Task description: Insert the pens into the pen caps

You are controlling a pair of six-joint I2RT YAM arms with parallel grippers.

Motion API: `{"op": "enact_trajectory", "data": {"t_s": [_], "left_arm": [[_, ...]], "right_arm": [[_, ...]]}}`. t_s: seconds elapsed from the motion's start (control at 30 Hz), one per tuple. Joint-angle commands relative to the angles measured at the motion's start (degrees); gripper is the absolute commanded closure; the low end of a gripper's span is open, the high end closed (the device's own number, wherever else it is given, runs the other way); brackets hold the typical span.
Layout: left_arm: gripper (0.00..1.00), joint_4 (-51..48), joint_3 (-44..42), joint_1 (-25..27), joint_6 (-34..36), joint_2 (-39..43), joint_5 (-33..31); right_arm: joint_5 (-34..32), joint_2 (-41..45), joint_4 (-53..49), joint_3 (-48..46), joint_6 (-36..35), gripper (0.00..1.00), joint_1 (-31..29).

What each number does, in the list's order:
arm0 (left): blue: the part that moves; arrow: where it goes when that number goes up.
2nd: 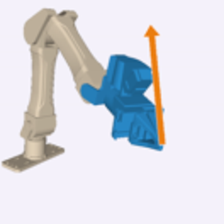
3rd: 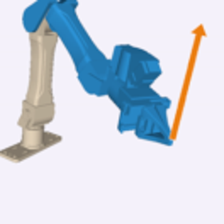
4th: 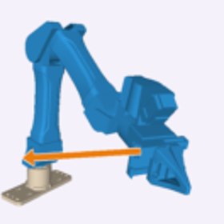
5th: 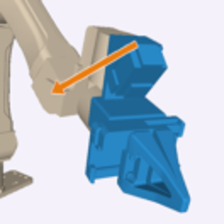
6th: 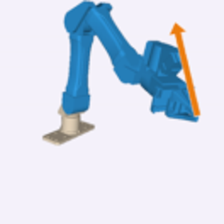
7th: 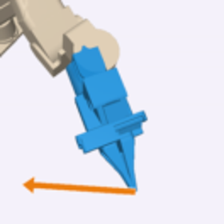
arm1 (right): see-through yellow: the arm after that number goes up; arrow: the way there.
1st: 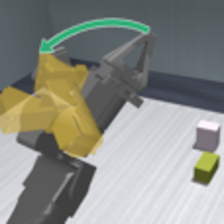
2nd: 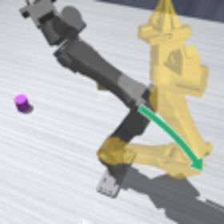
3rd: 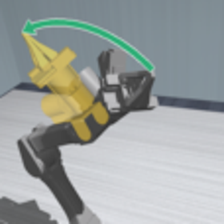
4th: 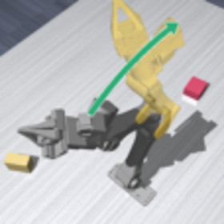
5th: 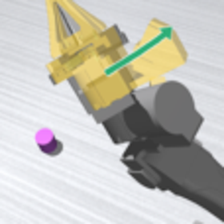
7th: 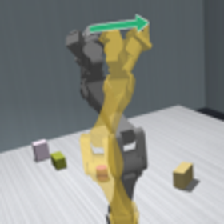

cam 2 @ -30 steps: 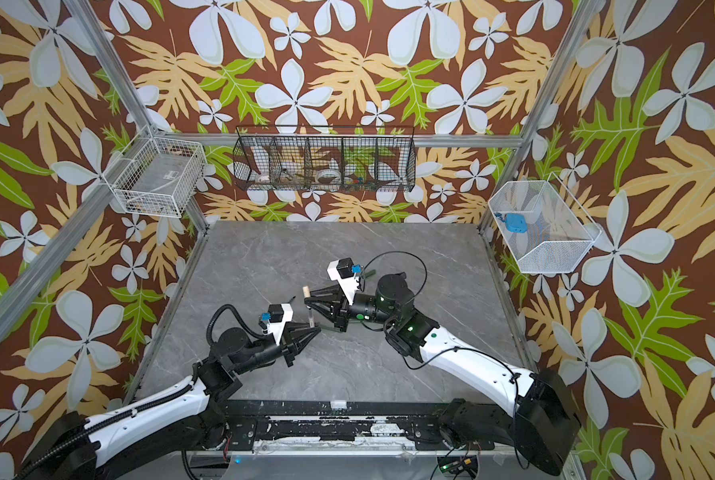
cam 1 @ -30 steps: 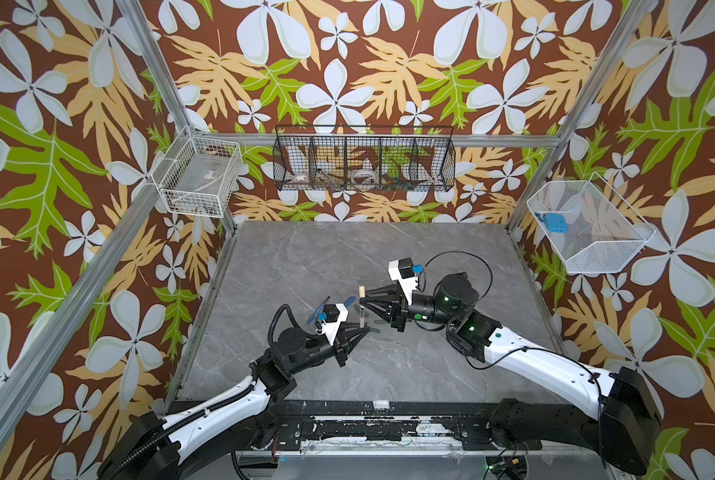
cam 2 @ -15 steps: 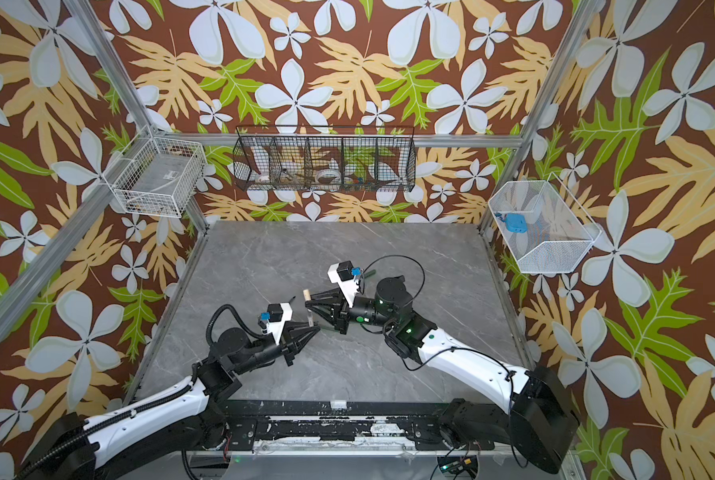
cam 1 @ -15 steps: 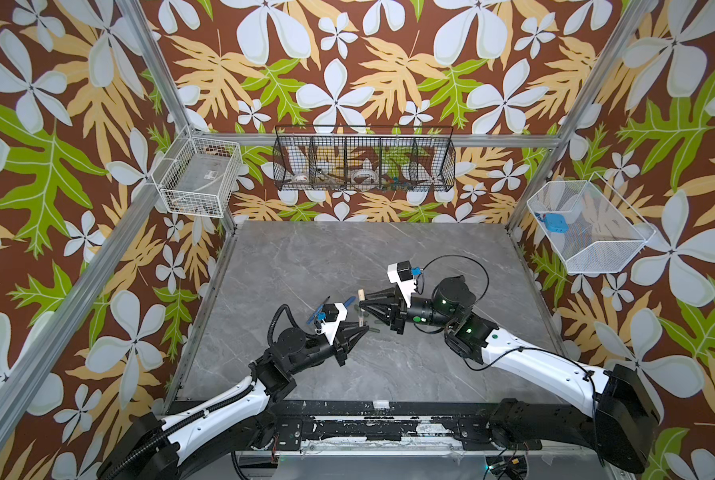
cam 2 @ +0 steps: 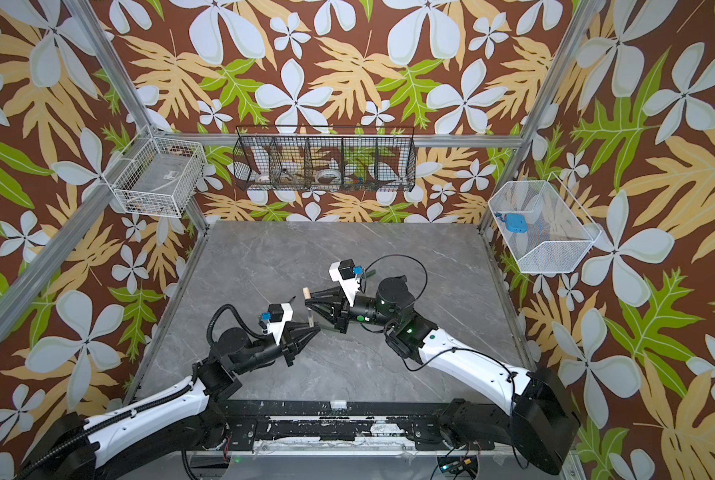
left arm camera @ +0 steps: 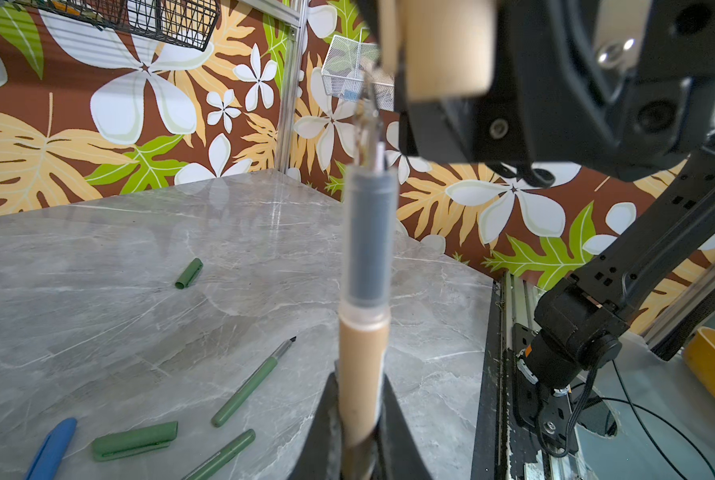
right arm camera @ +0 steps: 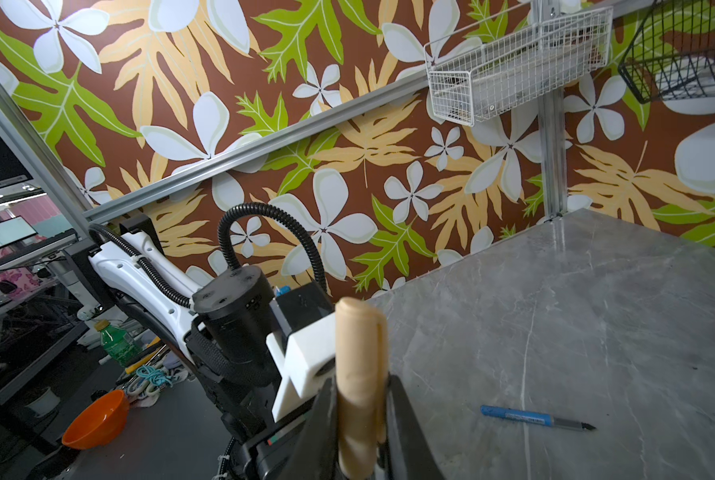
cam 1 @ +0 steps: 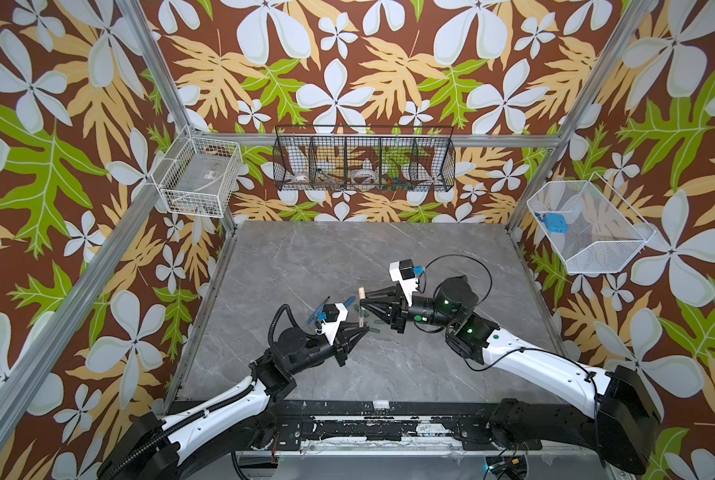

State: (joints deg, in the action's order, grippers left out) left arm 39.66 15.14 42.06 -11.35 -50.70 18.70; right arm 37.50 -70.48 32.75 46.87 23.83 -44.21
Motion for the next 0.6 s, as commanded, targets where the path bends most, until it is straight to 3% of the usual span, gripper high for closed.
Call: {"op": "enact_trajectory", "data": {"t_s": [0.0,0.57], "left_arm": [[1.0,1.6,0.4,0.0,0.5,0.0,0.4],[1.0,1.3,0.5,0.0,0.6,0.1,0.6]], "right_arm": [[-0.8,0.5,-1.9,2.2,-2.6,0.82,0.0],[0.4,-1.4,-1.1,4.5,-3.1,0.82,0.0]]}}
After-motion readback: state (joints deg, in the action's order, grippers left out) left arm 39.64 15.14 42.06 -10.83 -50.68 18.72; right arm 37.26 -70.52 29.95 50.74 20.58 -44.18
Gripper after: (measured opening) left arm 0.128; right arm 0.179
